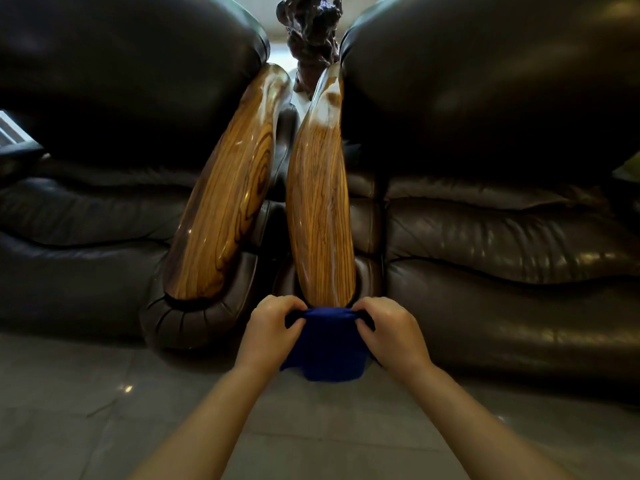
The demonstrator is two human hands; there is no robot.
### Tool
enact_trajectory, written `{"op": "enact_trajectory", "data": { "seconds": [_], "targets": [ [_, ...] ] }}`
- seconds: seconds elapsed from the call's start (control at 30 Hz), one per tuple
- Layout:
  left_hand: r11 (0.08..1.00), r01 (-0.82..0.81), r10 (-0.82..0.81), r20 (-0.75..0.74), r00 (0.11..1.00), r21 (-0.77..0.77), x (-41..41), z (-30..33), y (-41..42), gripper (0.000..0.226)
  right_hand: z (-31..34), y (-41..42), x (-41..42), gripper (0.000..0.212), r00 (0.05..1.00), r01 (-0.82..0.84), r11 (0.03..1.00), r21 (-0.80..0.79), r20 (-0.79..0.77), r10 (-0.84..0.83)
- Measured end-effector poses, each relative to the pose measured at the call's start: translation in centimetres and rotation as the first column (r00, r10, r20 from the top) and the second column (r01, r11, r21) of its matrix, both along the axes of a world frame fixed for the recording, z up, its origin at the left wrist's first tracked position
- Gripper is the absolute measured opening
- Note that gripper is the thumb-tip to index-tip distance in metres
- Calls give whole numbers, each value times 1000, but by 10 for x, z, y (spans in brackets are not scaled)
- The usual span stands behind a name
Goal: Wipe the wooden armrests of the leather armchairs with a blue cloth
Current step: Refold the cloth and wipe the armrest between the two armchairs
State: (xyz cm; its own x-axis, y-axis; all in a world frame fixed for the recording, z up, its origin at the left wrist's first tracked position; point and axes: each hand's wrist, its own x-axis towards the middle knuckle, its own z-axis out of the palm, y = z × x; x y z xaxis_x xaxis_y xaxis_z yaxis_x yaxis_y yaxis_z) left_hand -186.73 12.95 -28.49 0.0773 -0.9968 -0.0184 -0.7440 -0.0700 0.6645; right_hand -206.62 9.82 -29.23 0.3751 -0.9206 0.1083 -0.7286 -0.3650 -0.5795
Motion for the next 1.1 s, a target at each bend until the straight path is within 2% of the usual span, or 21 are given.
{"op": "enact_trajectory", "data": {
  "seconds": [0.3,0.37,0.43,0.5,0.57,0.63,0.7,0.73,0.8,0.87,0.97,1.03,1.1],
  "targets": [
    [980,33,-18,79,997,-197,9,-36,-93,21,-38,-96,27,14,990,137,979,-153,44,-132],
    [967,5,17,85,996,-255,4,-46,-99,32,-51,-100,30,24,978,208,963,-171,68,-199],
    [953,-48,87,120,989,-298,-4,-61,-93,49,-70,-86,33,43,939,335,932,-138,132,-318],
    [946,-3,94,266,959,-323,-11,-82,-78,56,-93,-57,40,53,898,419,899,-128,204,-389],
    [949,121,4,396,918,-291,-15,-106,-63,57,-115,-27,53,58,874,450,884,-130,266,-406],
    [945,217,-97,423,901,-245,-17,-123,-62,56,-131,-10,68,58,824,485,870,-90,381,-419],
    [949,235,-123,436,891,-211,-17,-134,-70,56,-139,-12,85,55,756,512,859,-12,481,-444],
    [954,226,-117,453,884,-195,-17,-138,-75,58,-141,-17,91,55,756,516,856,15,462,-464],
    [966,191,-88,472,877,-174,-19,-149,-82,62,-143,-31,97,56,799,548,836,-25,309,-515],
    [975,134,-49,413,909,-179,-20,-155,-89,63,-146,-45,100,57,827,551,829,-91,191,-529],
    [969,70,-31,167,985,-236,-20,-158,-102,57,-149,-62,102,57,840,536,832,-141,191,-508],
    [955,25,-24,8,1000,-295,-18,-157,-111,54,-147,-73,103,54,781,597,795,-114,309,-542],
    [945,-9,-8,-49,999,-328,-15,-155,-119,53,-145,-86,105,53,646,701,712,-31,451,-616]
  ]
}}
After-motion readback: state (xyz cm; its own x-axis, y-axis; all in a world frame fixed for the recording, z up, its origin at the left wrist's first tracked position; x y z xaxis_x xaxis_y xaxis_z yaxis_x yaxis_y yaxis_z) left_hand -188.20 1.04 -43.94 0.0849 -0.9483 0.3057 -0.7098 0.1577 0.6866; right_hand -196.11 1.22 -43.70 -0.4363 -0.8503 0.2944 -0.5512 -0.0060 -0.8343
